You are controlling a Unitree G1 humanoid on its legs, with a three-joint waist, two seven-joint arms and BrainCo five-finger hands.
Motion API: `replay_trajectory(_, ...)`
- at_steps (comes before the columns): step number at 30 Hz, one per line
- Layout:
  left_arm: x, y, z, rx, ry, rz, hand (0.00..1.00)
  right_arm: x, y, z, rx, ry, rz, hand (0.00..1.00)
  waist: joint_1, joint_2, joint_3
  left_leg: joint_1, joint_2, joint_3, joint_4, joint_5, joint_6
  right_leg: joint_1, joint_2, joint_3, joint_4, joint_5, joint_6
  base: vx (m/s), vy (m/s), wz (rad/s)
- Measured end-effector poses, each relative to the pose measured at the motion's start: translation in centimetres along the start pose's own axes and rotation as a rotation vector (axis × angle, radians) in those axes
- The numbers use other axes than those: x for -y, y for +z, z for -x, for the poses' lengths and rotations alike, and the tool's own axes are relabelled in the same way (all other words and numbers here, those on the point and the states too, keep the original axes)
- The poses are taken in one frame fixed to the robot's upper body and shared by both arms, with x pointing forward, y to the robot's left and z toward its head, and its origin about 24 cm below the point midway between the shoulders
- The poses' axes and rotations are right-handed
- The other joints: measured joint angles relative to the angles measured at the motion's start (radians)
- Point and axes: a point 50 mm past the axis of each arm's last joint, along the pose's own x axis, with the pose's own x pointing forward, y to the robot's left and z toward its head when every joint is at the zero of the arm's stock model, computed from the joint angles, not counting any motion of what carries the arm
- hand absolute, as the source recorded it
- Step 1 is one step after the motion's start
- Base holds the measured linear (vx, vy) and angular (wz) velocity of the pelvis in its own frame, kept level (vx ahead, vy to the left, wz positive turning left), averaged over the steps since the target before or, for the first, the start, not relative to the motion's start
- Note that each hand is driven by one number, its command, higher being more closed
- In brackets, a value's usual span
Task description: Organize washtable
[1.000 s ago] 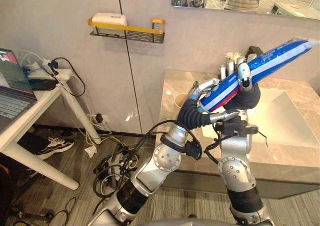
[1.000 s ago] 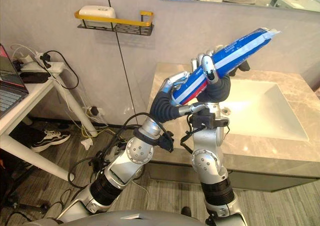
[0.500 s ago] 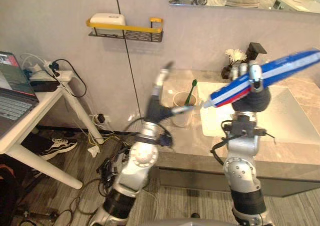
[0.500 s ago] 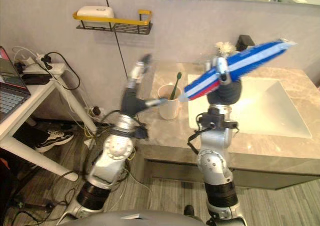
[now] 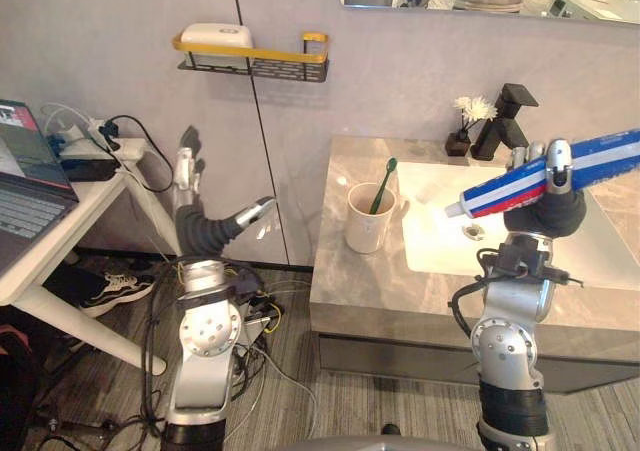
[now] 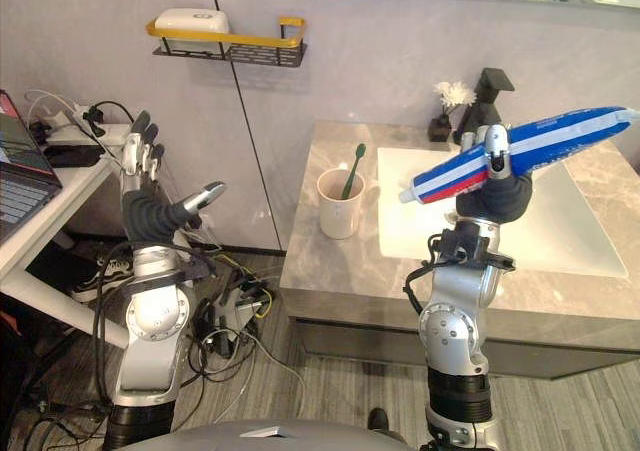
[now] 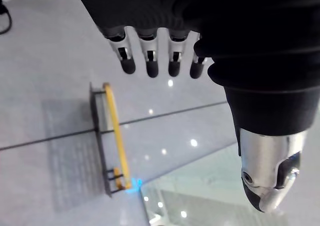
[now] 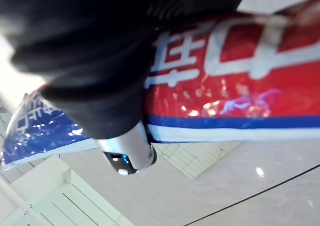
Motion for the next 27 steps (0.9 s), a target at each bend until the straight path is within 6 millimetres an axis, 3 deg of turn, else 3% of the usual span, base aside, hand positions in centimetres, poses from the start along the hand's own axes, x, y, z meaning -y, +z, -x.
replay_trajectory(4,-0.7,-2.0,1.3,-0.108,-0.006,-0.053,0.00,0.1,0.4,-0.3,-0.014,0.029,0.086,1.00,0.007,-0.001,0.001,-0.003,0.000,0.000,-0.005,0.000,0.000,-0.005,0.000,-0.001,0.000,-0.002,0.000,0.00,0.000,0.00)
replay_trajectory(9,0.1,-6.5,3.9,-0.336,-0.125,-0.094,0.00,0.7,-0.4,-2.8,-0.081,0.089,0.225,1.00,0.013,-0.017,0.014,-0.008,0.000,-0.004,-0.009,0.000,0.000,-0.007,0.000,-0.006,0.000,-0.005,0.001,0.00,-0.001,0.02)
replay_trajectory(15,1.7,-11.4,8.9,-0.643,-0.281,-0.093,0.00,-0.2,-1.9,-5.5,-0.174,0.204,0.351,1.00,0.025,-0.023,0.017,-0.027,0.001,-0.012,-0.010,0.000,0.000,-0.023,0.000,-0.012,0.000,-0.005,0.002,0.04,0.005,0.05)
replay_trajectory(21,2.0,-13.6,12.1,-0.805,-0.367,-0.119,0.00,-0.9,-3.7,-6.5,-0.260,0.277,0.420,1.00,0.031,-0.029,0.018,-0.035,0.000,-0.023,0.002,0.000,0.000,-0.025,-0.004,-0.019,0.000,-0.001,0.005,0.03,0.013,0.06)
replay_trajectory(27,2.5,-14.3,13.6,-0.863,-0.434,-0.128,0.00,-1.3,-4.1,-6.6,-0.275,0.293,0.421,1.00,0.047,-0.050,0.029,-0.062,0.000,-0.027,0.016,-0.005,0.006,-0.042,-0.005,-0.020,0.000,0.003,0.002,-0.02,-0.002,0.02)
